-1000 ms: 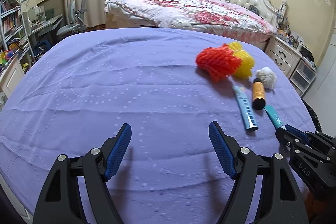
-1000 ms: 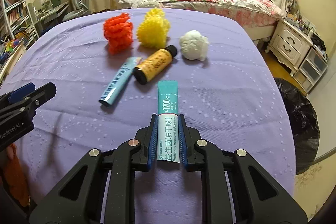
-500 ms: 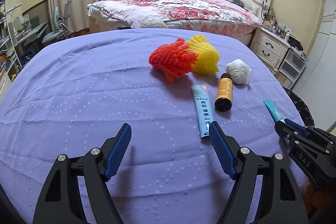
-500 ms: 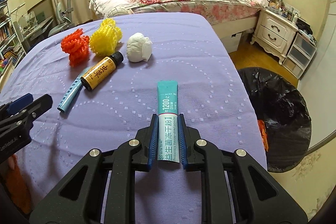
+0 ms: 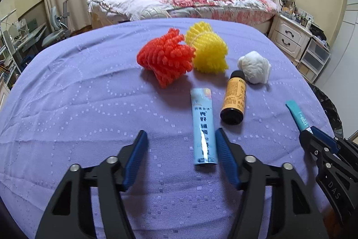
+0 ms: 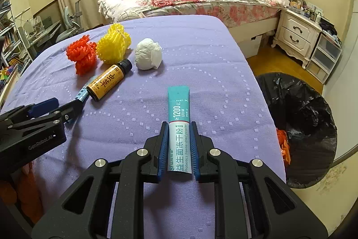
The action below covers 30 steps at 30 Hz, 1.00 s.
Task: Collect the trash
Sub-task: 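Grasp the light blue tube with the left gripper, then carry the teal and blue tubes over the bin and open both grippers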
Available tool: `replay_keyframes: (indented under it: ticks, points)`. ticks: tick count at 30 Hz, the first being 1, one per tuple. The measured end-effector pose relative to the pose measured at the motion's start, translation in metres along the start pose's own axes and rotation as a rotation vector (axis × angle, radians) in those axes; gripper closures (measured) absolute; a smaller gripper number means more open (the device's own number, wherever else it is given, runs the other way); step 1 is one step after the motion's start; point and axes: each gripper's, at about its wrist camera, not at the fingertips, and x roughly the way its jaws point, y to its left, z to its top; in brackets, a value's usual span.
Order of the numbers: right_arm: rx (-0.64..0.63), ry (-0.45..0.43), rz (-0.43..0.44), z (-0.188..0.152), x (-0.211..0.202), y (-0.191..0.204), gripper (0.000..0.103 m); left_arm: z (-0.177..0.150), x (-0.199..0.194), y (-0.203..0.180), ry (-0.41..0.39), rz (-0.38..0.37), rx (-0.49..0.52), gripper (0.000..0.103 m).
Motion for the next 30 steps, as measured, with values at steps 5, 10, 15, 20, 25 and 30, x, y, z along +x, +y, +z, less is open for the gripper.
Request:
replay_keyframes:
  ticks: [5,10,15,20,25,30]
  points:
    - [0.0,0.0,0.0,0.0,0.0,0.0,0.084,-0.003,-0.002,-0.004,-0.008,0.001,0.035,0.061]
    - [-0.007,0.0,-0.008,-0.001,0.0,0.001,0.084,-0.005,-0.004,-0.009,-0.018,-0.004,0.066,0.08]
    - [-0.01,0.0,-0.011,-0.002,-0.001,0.002,0.084,-0.008,-0.007,-0.005,-0.023,-0.036,0.047,0.085]
    - [-0.002,-0.002,-0.01,-0.003,-0.002,0.001,0.085,-0.01,-0.011,-0.004,-0.03,-0.046,0.031,0.086]
    - [0.014,-0.008,-0.004,-0.005,-0.008,-0.001,0.085,-0.014,-0.021,-0.007,-0.046,-0.067,0.026,0.086]
    - [0.028,-0.019,0.0,-0.008,-0.016,-0.005,0.085,-0.021,-0.033,-0.015,-0.065,-0.088,0.03,0.086]
